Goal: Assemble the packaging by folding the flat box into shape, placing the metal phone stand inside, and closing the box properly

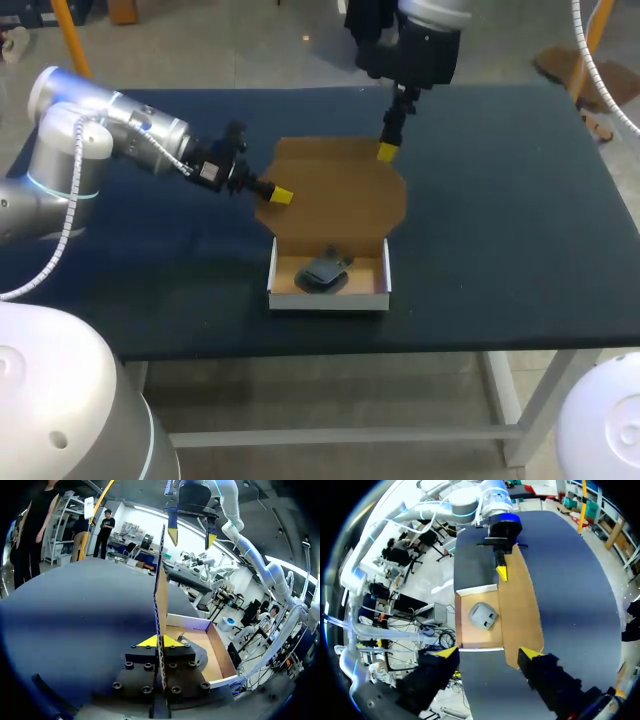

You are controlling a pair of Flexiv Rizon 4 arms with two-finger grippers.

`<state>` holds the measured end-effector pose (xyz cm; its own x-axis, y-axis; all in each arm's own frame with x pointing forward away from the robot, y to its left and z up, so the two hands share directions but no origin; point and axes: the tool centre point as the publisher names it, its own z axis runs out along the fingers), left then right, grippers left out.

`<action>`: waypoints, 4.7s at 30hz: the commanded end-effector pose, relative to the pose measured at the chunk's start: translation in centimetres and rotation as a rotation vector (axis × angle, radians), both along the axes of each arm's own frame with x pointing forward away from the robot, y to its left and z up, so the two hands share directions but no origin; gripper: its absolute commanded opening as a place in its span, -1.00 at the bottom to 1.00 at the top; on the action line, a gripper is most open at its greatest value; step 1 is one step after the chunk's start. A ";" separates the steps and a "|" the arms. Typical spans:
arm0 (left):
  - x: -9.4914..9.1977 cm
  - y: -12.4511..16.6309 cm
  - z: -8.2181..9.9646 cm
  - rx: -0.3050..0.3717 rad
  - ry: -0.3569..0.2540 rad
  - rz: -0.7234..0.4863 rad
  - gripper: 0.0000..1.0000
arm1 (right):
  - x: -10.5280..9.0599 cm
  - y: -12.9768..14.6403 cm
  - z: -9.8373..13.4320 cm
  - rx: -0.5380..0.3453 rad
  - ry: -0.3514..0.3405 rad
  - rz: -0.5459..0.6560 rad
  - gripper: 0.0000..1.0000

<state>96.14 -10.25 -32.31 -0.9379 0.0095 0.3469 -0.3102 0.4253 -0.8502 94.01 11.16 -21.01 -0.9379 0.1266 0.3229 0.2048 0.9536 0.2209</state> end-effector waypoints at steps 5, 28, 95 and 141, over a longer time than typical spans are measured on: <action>-0.7 -0.1 0.3 0.000 -0.054 -0.020 -1.00 | -0.3 -0.1 0.2 0.001 -0.004 0.000 0.71; -1.3 -0.1 0.9 -0.014 -0.112 -0.027 -1.00 | -0.7 0.6 1.1 -0.006 -0.019 0.017 0.77; -5.1 0.6 1.2 0.025 -0.586 0.138 -1.00 | 0.2 2.0 2.8 -0.072 -0.076 0.051 0.81; -5.0 0.6 1.3 0.030 -0.578 0.130 -1.00 | -1.7 7.8 -0.2 -0.156 -0.348 0.225 0.11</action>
